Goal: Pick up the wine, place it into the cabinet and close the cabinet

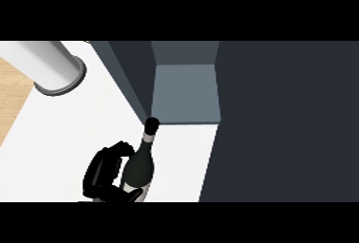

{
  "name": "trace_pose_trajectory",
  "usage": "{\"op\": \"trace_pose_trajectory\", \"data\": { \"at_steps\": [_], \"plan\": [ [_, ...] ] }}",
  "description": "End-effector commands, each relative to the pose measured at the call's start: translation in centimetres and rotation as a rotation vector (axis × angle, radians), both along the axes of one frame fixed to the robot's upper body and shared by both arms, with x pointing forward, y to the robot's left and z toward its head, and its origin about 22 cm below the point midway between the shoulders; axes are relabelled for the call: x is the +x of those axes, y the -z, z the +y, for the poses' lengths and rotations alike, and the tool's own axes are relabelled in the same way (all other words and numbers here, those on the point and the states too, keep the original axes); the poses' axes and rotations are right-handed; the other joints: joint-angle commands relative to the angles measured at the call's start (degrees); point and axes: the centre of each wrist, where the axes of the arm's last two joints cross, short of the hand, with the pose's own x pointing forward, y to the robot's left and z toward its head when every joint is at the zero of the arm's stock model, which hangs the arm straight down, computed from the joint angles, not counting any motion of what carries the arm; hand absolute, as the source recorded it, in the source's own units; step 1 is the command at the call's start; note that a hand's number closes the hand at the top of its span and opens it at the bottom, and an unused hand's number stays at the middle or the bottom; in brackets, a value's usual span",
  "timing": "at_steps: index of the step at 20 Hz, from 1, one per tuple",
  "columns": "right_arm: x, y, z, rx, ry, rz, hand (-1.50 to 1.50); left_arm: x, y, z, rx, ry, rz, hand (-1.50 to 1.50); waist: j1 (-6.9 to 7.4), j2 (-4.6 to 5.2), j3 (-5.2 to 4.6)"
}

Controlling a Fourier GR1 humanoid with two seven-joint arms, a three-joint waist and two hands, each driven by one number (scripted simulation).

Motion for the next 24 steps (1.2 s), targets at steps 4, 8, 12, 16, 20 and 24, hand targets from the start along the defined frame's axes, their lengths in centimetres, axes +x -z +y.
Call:
{"op": "trace_pose_trajectory", "data": {
  "at_steps": [4, 8, 12, 16, 20, 24],
  "plan": [
    [-2.8, -0.8, -0.1, 0.065, -0.033, -0.040, -1.50, -1.1, -3.1, -4.1, -0.006, 0.005, -0.008, 1.50, 0.01, 0.17, 0.00],
    [-4.6, -3.0, -1.5, 0.047, -0.036, -0.048, -1.50, -0.3, -5.0, -5.2, 0.040, -0.020, -0.036, 1.50, -0.39, 0.03, -0.05],
    [-4.4, -2.9, -1.6, 0.062, -0.033, -0.046, -1.50, 1.9, -7.1, -6.5, 0.045, -0.092, -0.062, 1.50, -0.65, 0.20, -0.08],
    [-4.5, -2.7, -1.9, 0.052, -0.035, -0.045, -1.50, 4.2, -8.1, -7.2, 0.091, -0.130, -0.081, 1.50, -1.00, 0.28, -0.05],
    [-4.0, -2.3, -1.7, 0.039, -0.038, -0.053, -1.50, 3.8, -8.9, -9.6, 0.126, -0.153, -0.082, 1.50, -0.80, 0.21, -0.03],
    [-4.3, -2.9, -2.2, 0.040, -0.035, -0.049, -1.50, 6.6, -8.0, -7.3, 0.176, -0.144, -0.091, 1.50, -0.82, 0.30, -0.05]
  ]
}}
